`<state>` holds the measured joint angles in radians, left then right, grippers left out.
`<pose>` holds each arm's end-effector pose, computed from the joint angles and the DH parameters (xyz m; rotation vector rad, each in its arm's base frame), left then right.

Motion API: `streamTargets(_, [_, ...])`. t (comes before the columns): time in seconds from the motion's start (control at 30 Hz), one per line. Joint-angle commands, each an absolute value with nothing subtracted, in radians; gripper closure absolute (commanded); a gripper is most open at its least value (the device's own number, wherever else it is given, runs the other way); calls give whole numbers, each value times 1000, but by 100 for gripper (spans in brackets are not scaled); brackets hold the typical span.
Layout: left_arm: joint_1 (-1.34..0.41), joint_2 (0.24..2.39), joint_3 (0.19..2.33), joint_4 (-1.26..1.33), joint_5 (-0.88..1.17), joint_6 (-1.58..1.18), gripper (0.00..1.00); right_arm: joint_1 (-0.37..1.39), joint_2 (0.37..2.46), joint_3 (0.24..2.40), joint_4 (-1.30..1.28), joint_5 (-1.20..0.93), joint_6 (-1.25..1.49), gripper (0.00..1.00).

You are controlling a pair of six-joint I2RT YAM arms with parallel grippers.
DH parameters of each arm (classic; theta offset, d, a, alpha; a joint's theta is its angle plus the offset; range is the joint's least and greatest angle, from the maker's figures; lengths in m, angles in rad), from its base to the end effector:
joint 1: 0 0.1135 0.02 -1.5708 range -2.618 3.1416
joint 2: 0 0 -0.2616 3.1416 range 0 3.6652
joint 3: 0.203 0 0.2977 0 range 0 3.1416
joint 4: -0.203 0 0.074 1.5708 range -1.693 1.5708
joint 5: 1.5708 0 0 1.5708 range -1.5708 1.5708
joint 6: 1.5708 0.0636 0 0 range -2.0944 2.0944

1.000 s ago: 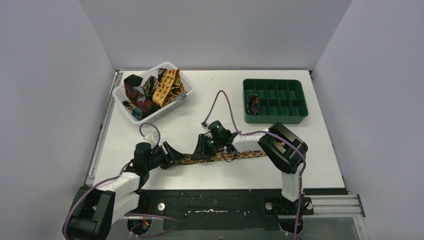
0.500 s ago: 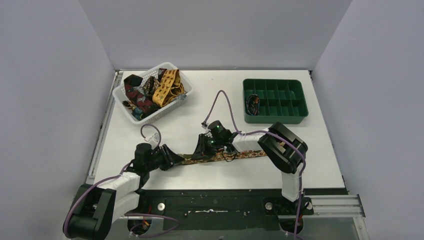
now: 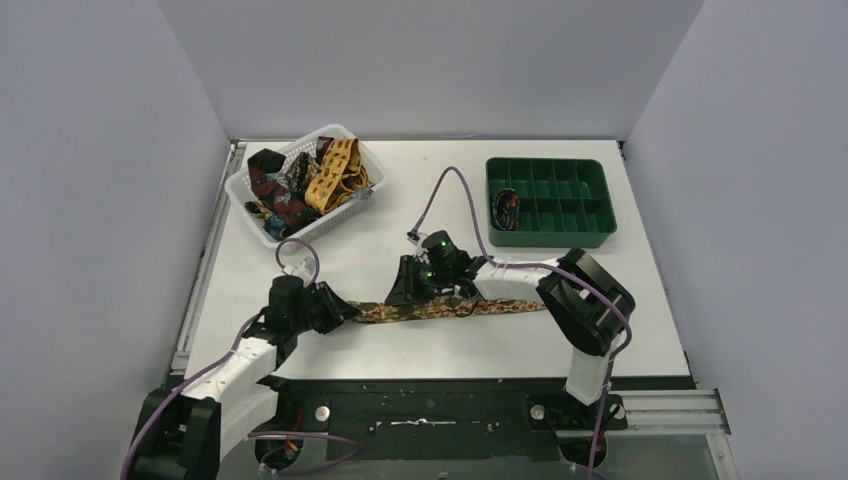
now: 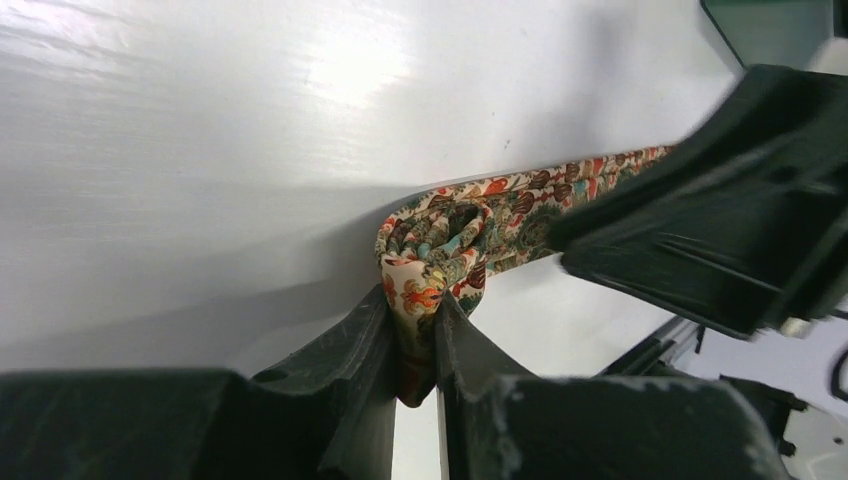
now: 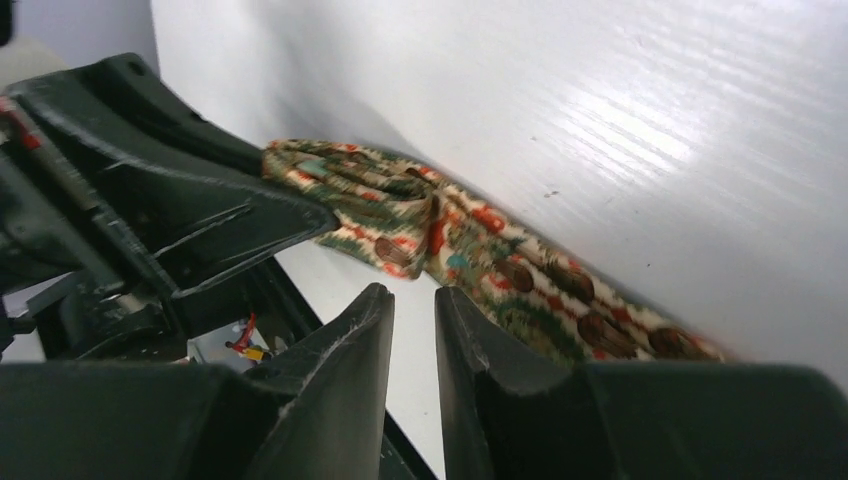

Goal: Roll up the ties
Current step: Roll the tie at the center of the board.

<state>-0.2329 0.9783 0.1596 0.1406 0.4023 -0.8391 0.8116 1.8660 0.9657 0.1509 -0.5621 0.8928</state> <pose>0.2085 -0.0750 0.0754 -0.4887 2.3407 -0.9989 0.2631 0.3265 0.0855 -0.2265 2.6760 1.3798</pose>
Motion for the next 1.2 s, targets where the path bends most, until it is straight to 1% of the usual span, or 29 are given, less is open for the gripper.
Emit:
streamTargets(0.0, [-240, 934, 261, -63, 288, -768, 90, 802, 1692, 998, 90, -417, 785, 75])
streamTargets(0.07, [-243, 921, 289, -108, 252, -763, 90, 793, 1697, 1022, 9, -332, 740, 74])
streamTargets(0.17, [-260, 909, 345, -190, 185, -750, 91, 778, 1740, 1049, -71, -333, 704, 84])
streamTargets(0.23, [-275, 908, 383, -245, 139, -730, 92, 779, 1765, 1054, -83, -345, 691, 84])
streamTargets(0.33, [-318, 927, 444, -320, 62, -702, 92, 783, 1788, 1049, -79, -348, 689, 84])
streamTargets(0.47, [-427, 990, 528, -400, -68, -671, 92, 784, 1811, 1066, -107, -344, 680, 84])
streamTargets(0.6, [-509, 1091, 639, -517, -203, -625, 94, 784, 1803, 1070, -107, -349, 680, 83])
streamTargets(0.73, [-582, 1139, 728, -609, -347, -609, 95, 781, 1776, 1069, -113, -325, 683, 82])
streamTargets(0.97, [-657, 1185, 807, -688, -478, -613, 96, 777, 1726, 1062, -122, -286, 689, 79])
streamTargets(1.17, [-716, 1267, 857, -754, -585, -627, 96, 756, 1667, 1031, -129, -202, 721, 79])
